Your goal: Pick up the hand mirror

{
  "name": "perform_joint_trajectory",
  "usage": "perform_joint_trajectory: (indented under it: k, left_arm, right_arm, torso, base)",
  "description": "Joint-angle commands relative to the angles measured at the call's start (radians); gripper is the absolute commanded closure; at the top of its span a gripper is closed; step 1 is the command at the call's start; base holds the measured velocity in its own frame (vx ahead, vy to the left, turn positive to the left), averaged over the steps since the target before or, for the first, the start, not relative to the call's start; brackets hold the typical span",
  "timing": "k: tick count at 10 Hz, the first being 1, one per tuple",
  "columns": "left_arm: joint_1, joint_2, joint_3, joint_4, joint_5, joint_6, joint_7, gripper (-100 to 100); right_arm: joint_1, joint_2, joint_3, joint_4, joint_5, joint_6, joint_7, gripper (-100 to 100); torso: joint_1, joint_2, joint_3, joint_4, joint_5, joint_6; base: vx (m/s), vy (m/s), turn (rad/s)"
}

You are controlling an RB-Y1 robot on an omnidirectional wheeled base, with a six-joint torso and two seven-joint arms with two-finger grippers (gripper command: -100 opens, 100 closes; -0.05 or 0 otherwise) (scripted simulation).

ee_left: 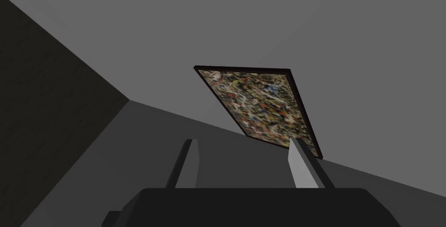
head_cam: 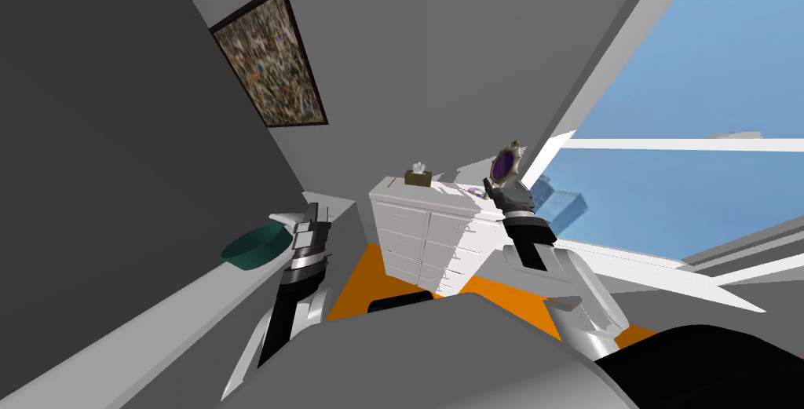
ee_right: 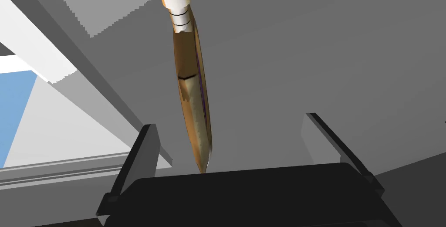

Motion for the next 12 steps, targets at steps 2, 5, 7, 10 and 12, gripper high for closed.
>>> perform_joint_trajectory:
  k: [2,5,7,10,12]
  left_arm:
    - [0.0,0.0,0.0,0.0,0.0,0.0,0.0,0]
    - [0.0,0.0,0.0,0.0,0.0,0.0,0.0,0]
    - [0.0,0.0,0.0,0.0,0.0,0.0,0.0,0]
    - [0.0,0.0,0.0,0.0,0.0,0.0,0.0,0]
    - [0.0,0.0,0.0,0.0,0.0,0.0,0.0,0]
  right_arm:
    - [0.041,-0.054,0.002,-0.017,-0.038,0.044,-0.036,-100]
    - [0.09,-0.119,0.005,-0.031,-0.081,0.096,-0.074,-100]
    - [0.124,-0.167,0.008,-0.041,-0.113,0.135,-0.102,-100]
    - [0.177,-0.244,0.011,-0.055,-0.162,0.198,-0.144,-100]
    - [0.21,-0.298,0.011,-0.063,-0.197,0.244,-0.172,-100]
  torso:
    - [-0.002,0.002,0.001,0.001,-0.001,0.001]
    - [-0.001,0.001,0.001,0.0,0.0,0.0]
    - [-0.001,0.001,0.001,0.0,0.0,0.001]
    - [-0.001,0.001,0.001,0.0,0.0,0.001]
    - [0.0,0.002,0.001,0.001,0.0,0.001]
  base:
    - [-0.108,-0.097,0.182]
    - [-0.095,-0.067,0.215]
    - [-0.096,-0.068,0.208]
    - [-0.109,-0.056,0.225]
    - [-0.109,-0.038,0.172]
